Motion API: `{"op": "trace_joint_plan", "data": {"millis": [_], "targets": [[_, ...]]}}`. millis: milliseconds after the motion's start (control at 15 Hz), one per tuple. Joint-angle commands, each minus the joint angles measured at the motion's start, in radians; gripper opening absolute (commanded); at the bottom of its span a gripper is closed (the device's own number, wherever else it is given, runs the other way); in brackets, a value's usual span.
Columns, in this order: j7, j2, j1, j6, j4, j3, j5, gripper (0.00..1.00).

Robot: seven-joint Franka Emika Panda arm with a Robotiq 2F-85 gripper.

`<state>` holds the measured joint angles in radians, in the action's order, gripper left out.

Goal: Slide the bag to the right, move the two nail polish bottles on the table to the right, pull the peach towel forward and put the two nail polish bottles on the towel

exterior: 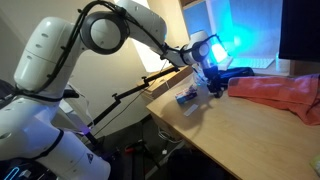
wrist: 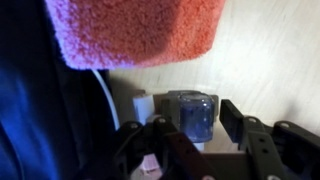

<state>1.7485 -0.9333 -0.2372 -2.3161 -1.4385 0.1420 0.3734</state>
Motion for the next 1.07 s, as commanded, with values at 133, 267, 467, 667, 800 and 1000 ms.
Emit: {"op": "trace_joint_plan", "data": {"millis": [133, 267, 467, 667, 800, 1000], "targets": [[0.044, 0.008, 0.014, 0.022, 0.014, 0.004, 0.004, 0.99], [0.047, 0.007, 0.028, 0.017, 0.025, 0.004, -0.003, 1.00], [0.026, 0.001, 0.039, -0.008, 0.051, -0.012, 0.001, 1.00], [0.030, -0.014, 0.058, -0.034, 0.089, -0.021, 0.000, 1.00], [0.036, -0.024, 0.071, -0.034, 0.109, -0.020, -0.006, 1.00], [0.040, -0.043, 0.083, -0.030, 0.141, -0.020, -0.010, 1.00]]}}
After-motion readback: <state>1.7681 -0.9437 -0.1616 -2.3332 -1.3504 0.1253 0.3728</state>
